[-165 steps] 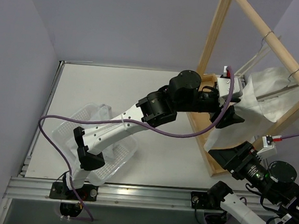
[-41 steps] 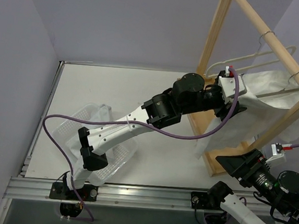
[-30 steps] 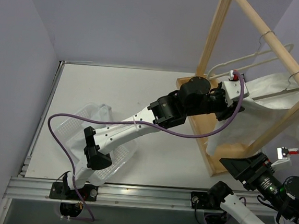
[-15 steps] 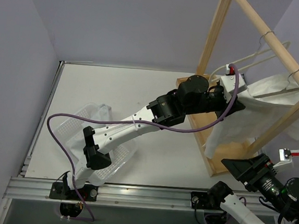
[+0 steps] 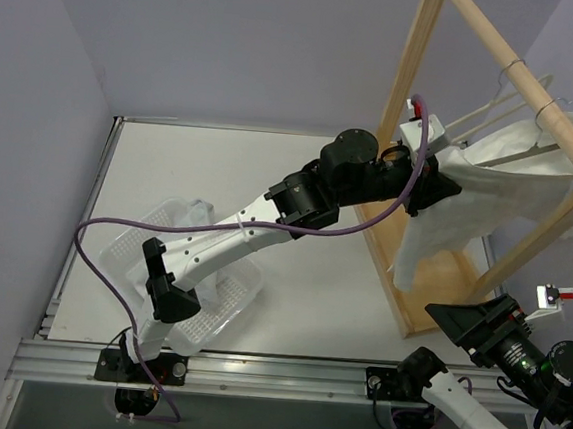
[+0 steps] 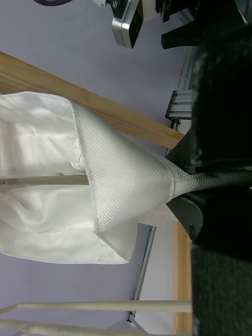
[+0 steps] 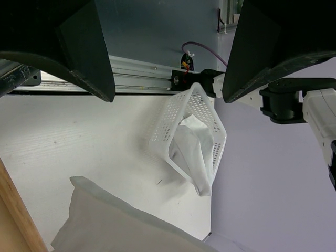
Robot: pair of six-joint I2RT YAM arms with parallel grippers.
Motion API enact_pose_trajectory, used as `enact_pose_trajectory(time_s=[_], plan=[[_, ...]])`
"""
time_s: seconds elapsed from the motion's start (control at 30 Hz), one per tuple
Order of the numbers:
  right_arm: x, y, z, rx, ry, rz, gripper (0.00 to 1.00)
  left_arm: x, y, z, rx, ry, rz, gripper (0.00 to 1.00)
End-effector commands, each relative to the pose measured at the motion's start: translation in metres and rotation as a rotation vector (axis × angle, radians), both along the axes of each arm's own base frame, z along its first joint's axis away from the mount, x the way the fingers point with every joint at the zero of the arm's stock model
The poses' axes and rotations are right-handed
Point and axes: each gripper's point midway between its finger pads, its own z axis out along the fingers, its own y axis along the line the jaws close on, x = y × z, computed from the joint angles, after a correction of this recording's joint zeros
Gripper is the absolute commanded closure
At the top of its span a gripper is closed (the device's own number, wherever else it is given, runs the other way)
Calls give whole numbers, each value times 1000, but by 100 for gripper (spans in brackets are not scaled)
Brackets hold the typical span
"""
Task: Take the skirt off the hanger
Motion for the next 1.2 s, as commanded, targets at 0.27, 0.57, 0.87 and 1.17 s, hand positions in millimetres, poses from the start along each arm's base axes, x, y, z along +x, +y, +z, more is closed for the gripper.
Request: enact_pose_trajectory(time_s=[0.27, 0.57, 0.87, 1.17], plan=[[1, -4, 4, 7, -13, -19, 21, -27, 62, 100, -275, -114, -10, 98], [15, 6, 0, -30, -24, 1, 20, -27, 100, 69, -209, -118, 6, 98], [43, 32, -10, -109, -6, 43, 20, -20, 166, -2, 4, 0, 171, 98], [80, 70, 9, -160, -80, 122, 20, -30, 271, -101, 215, 164, 386, 98]])
